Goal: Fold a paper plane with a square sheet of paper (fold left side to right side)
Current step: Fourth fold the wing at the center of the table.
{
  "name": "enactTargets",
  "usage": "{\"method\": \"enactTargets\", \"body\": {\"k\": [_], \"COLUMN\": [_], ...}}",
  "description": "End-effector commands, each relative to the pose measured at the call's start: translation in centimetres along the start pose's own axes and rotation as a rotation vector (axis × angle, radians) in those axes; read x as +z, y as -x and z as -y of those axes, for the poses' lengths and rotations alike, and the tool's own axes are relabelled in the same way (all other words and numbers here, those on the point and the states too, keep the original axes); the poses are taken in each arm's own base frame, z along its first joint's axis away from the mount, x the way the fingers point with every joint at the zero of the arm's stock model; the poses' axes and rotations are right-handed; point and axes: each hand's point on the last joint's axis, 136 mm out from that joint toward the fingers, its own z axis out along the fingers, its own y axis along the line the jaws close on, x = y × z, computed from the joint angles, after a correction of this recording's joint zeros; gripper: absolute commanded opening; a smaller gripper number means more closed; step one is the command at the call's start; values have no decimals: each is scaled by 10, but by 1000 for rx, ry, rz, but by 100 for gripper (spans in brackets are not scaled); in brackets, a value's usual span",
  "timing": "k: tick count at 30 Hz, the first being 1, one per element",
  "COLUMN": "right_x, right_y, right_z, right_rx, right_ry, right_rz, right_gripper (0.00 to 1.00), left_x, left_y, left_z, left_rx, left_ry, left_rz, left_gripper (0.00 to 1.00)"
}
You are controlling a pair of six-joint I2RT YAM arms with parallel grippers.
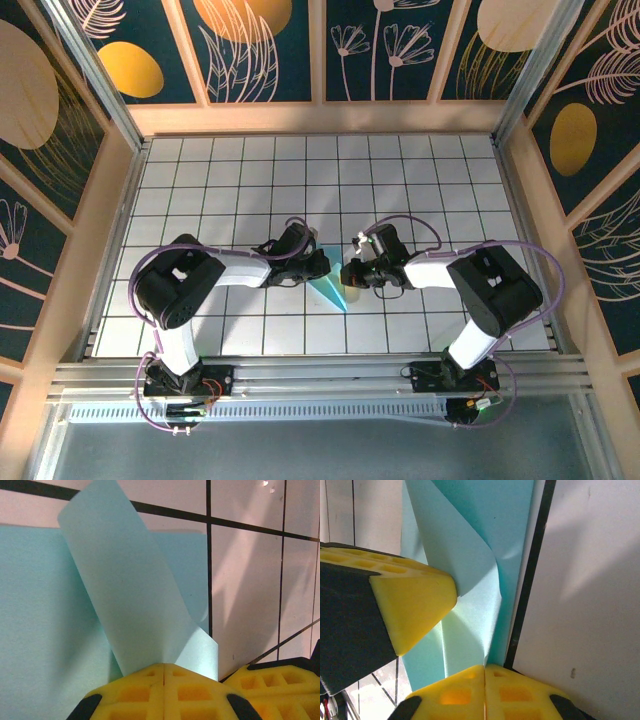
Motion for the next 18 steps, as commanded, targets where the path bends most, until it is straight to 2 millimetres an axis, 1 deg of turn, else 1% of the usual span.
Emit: {"method": "enactTargets", "body": {"k": [1,4,8,10,12,13,15,17,18], "right_x": [-1,-11,-28,-38,-45,-53,-59,-63,-64], "right_y": [0,12,23,24,19,23,18,9,3], "right_z": [2,-10,-20,-21,-23,-18,-21,-30,-34], "right_rx": [-5,-13,-18,-21,-30,-13,-10,-11,-6], "right_ry": [-37,-9,11,5,5,3,30,79,110], "right_rz": [-9,33,79,92,91,109,106,81,64], "right_gripper": [15,22,30,33,35,35,34,26,19], "left_x": [4,3,3,3,3,3,3,3,3], "left_y": [-19,-21,-22,-22,-21,-21,-21,-21,-21], "left_z": [-36,-40,-41,-41,-40,-40,-40,-40,-39], "left_rx": [-32,-37,-39,-40,-39,-37,-37,-37,-37], "left_ry": [106,110,110,110,108,107,109,109,109], "left_rz": [-32,-31,-31,-31,-31,-30,-31,-30,-29], "left_gripper": [5,4,4,4,4,4,4,4,4]}}
